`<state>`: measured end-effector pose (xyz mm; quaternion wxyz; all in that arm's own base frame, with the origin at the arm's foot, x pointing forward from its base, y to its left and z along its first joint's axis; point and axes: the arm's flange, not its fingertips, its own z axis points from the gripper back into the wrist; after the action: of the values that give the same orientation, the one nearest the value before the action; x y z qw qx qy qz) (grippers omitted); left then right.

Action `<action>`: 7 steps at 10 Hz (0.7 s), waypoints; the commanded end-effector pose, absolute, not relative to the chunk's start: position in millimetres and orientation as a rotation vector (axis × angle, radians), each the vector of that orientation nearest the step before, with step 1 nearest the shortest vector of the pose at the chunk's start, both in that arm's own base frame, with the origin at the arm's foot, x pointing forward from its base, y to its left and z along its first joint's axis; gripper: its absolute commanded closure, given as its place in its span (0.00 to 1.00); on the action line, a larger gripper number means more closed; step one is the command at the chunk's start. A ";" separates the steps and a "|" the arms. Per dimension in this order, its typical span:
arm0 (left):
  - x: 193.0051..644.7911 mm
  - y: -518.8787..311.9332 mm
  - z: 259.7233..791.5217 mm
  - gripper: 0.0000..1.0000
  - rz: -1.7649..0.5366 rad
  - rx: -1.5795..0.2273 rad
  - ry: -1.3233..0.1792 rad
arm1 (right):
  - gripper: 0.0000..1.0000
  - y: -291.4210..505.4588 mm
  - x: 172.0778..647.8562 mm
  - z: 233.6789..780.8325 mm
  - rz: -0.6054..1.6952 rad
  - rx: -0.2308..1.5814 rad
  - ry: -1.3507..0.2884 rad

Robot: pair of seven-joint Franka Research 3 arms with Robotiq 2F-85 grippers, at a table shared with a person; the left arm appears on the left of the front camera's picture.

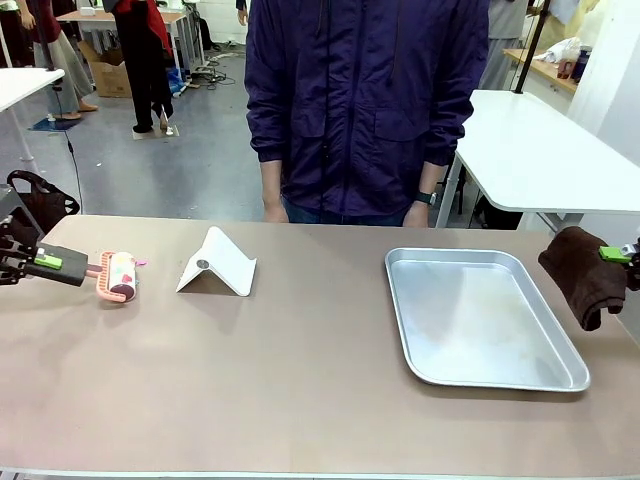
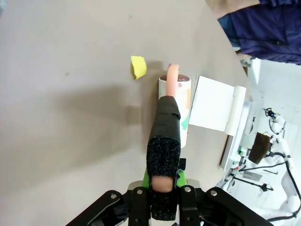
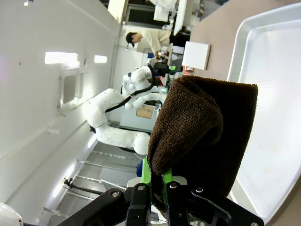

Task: Clean the surface of the table.
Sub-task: Clean the area not pointed to by the person.

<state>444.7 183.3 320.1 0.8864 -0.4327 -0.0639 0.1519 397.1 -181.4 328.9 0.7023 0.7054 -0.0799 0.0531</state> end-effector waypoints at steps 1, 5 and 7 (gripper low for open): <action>451.8 170.6 301.6 0.79 0.296 -0.835 -0.085 | 0.89 -182.0 399.8 335.9 0.121 1.588 -0.177; 468.2 138.8 304.6 0.79 0.218 -0.835 -0.065 | 0.89 -182.0 399.8 335.9 0.121 1.588 -0.177; 471.3 130.1 313.6 0.79 0.174 -0.864 -0.092 | 0.89 -182.0 399.8 335.9 0.121 1.588 -0.177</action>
<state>475.5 134.6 324.0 0.8966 -0.4296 -0.0479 0.0965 397.1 -181.4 328.9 0.7023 0.7054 -0.0798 0.0531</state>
